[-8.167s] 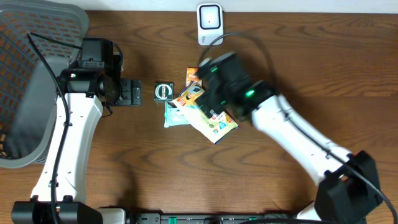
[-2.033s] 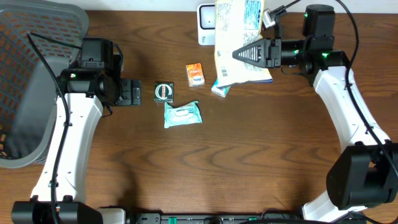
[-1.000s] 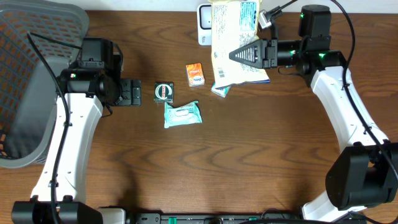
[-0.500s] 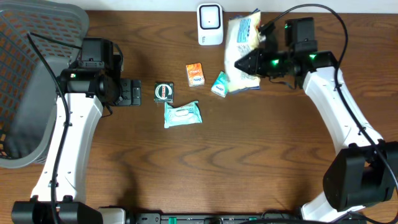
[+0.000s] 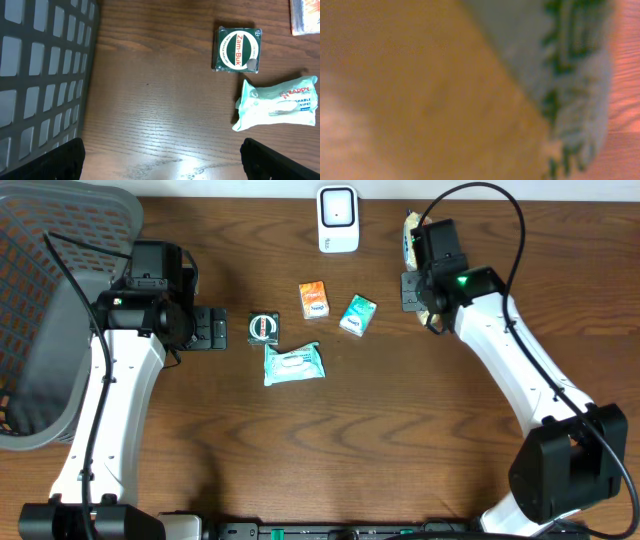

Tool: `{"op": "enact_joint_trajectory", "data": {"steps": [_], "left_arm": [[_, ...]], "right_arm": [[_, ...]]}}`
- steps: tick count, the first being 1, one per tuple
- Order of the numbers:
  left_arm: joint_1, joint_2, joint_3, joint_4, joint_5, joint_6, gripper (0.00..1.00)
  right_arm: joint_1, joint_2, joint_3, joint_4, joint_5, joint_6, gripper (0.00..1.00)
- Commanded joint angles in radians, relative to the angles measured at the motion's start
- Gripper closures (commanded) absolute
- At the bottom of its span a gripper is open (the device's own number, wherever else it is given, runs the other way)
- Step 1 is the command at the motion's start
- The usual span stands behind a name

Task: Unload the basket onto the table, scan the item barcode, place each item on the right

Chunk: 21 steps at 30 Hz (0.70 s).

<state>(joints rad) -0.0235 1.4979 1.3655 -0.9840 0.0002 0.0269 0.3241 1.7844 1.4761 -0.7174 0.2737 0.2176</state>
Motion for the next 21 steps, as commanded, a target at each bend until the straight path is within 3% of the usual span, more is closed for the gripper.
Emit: {"op": "enact_joint_trajectory", "data": {"steps": [1, 9, 21], "left_arm": [[0.000, 0.006, -0.007, -0.001, -0.009, 0.006, 0.02], [0.000, 0.006, -0.007, -0.001, -0.009, 0.006, 0.02], [0.000, 0.006, -0.007, -0.001, -0.009, 0.006, 0.02]], "right_arm": [[0.013, 0.053, -0.007, -0.003, 0.129, -0.017, 0.99], [0.013, 0.145, -0.007, -0.047, 0.194, -0.017, 0.99], [0.013, 0.149, -0.025, -0.063, 0.296, -0.013, 0.99]]}}
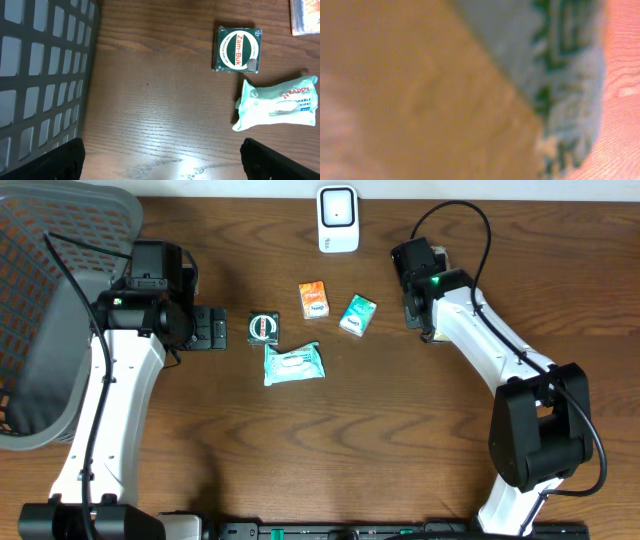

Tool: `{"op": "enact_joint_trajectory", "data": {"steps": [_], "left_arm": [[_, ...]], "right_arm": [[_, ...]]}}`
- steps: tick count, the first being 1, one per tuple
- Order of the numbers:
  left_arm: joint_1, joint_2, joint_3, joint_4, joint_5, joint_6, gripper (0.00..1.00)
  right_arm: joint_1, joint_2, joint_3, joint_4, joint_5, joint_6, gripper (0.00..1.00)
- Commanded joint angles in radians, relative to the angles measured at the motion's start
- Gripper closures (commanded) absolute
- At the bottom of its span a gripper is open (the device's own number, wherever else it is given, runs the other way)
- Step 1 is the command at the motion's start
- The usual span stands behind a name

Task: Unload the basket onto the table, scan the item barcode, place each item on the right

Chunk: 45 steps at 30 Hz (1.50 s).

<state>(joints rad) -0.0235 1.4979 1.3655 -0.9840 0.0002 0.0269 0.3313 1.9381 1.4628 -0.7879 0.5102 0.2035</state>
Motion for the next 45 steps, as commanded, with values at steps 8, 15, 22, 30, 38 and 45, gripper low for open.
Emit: {"op": "enact_joint_trajectory", "data": {"steps": [8, 15, 22, 30, 38, 45], "left_arm": [[0.000, 0.006, -0.007, -0.001, -0.009, 0.006, 0.02], [0.000, 0.006, -0.007, -0.001, -0.009, 0.006, 0.02], [0.000, 0.006, -0.007, -0.001, -0.009, 0.006, 0.03], [0.000, 0.006, -0.007, -0.001, -0.009, 0.006, 0.02], [0.000, 0.006, -0.007, -0.001, -0.009, 0.006, 0.02], [0.000, 0.006, -0.007, -0.001, -0.009, 0.006, 0.02]], "right_arm": [[0.044, -0.005, -0.071, 0.054, -0.043, -0.004, 0.94], [0.084, -0.005, -0.071, 0.066, -0.074, -0.004, 0.42], [0.103, -0.013, -0.037, 0.066, -0.087, -0.003, 0.34], [0.082, -0.018, 0.046, 0.092, -0.302, -0.041, 0.64], [0.034, -0.018, 0.045, 0.166, -0.174, -0.048, 0.75], [-0.027, 0.001, 0.040, 0.214, -0.185, -0.048, 0.83]]}}
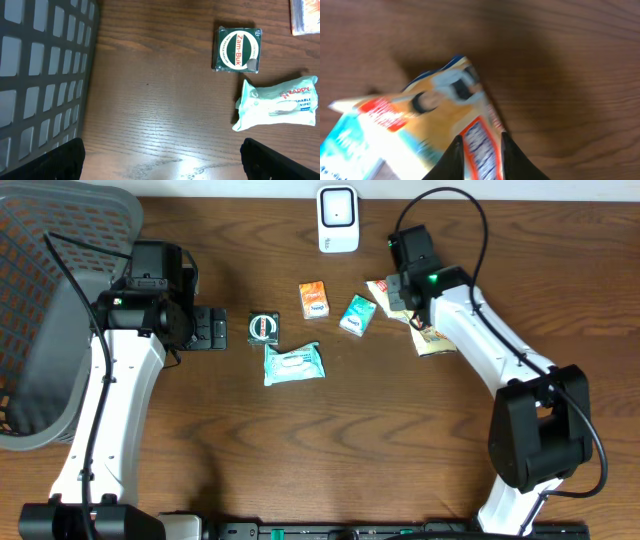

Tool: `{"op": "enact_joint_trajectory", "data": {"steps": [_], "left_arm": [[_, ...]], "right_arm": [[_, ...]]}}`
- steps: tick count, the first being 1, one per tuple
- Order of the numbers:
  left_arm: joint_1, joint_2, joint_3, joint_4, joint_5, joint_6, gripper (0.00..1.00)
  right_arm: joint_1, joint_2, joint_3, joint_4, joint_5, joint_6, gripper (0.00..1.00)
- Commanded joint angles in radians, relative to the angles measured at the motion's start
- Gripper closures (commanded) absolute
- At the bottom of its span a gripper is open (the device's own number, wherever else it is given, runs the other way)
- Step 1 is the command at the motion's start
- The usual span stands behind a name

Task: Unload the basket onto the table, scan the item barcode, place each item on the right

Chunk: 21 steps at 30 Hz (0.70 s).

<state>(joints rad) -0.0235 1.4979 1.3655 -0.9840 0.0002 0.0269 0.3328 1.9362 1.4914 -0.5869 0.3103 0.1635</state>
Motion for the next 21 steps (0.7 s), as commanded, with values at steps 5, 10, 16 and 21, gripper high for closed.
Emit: {"op": "enact_joint_trajectory", "data": {"steps": [5, 10, 16, 21], "left_arm": [[0.000, 0.006, -0.007, -0.001, -0.009, 0.006, 0.02], [0.000, 0.006, -0.007, -0.001, -0.009, 0.006, 0.02], [0.000, 0.006, -0.007, -0.001, -0.009, 0.006, 0.02], [0.000, 0.006, -0.007, -0.001, -0.009, 0.006, 0.02]], "right_arm": [[-0.048, 0.064, 0.011, 0.000, -0.072, -0.024, 0.84], [-0.043, 0.095, 0.011, -0.059, -0.202, -0.024, 0.85], [-0.010, 0.095, 0.011, -0.105, -0.341, -0.076, 0.82], [0.013, 0.095, 0.011, -0.151, -0.340, -0.076, 0.82]]}}
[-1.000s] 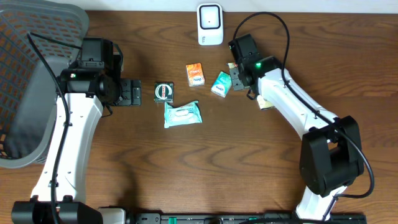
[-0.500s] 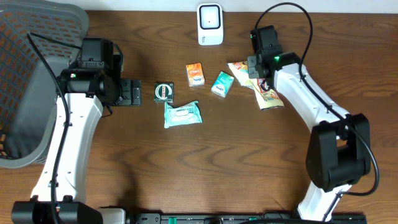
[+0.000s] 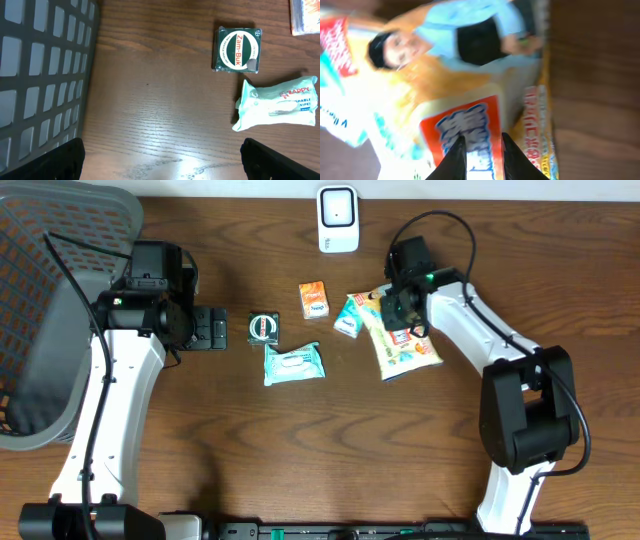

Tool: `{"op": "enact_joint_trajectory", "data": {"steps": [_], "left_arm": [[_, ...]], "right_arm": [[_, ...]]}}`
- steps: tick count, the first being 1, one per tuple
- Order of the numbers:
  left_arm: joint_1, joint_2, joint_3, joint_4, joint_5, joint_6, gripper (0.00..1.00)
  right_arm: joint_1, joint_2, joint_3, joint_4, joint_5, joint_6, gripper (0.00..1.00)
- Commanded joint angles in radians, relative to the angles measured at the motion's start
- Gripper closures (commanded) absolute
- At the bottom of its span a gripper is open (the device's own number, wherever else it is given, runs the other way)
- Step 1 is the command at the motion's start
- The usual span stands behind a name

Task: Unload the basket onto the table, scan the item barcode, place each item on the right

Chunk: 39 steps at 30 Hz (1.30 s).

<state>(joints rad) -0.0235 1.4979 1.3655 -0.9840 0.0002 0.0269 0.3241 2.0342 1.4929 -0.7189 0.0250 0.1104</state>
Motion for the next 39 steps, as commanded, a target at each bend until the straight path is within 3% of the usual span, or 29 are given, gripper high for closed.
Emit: {"op": "enact_joint_trajectory", "data": {"steps": [1, 15, 19, 24, 30, 39], "left_arm": [[0.000, 0.006, -0.007, -0.001, -0.009, 0.006, 0.02], [0.000, 0.006, -0.007, -0.001, -0.009, 0.006, 0.02], [0.000, 0.006, -0.007, -0.001, -0.009, 0.006, 0.02], [0.000, 0.006, -0.007, -0.001, -0.009, 0.006, 0.02], [0.000, 0.006, -0.007, -0.001, -0.009, 0.006, 0.02], [0.000, 0.006, -0.007, -0.001, -0.009, 0.006, 0.02]], "right_arm": [[0.025, -0.003, 0.010, -0.023, -0.054, -0.023, 0.81], [0.020, -0.099, 0.098, -0.040, 0.022, -0.023, 0.64], [0.019, -0.098, 0.096, -0.042, 0.083, -0.023, 0.49], [0.007, -0.097, 0.079, -0.044, 0.081, -0.021, 0.19], [0.001, -0.096, 0.020, -0.040, 0.070, 0.001, 0.01], [0.002, -0.072, -0.127, 0.096, 0.061, 0.000, 0.01]]}}
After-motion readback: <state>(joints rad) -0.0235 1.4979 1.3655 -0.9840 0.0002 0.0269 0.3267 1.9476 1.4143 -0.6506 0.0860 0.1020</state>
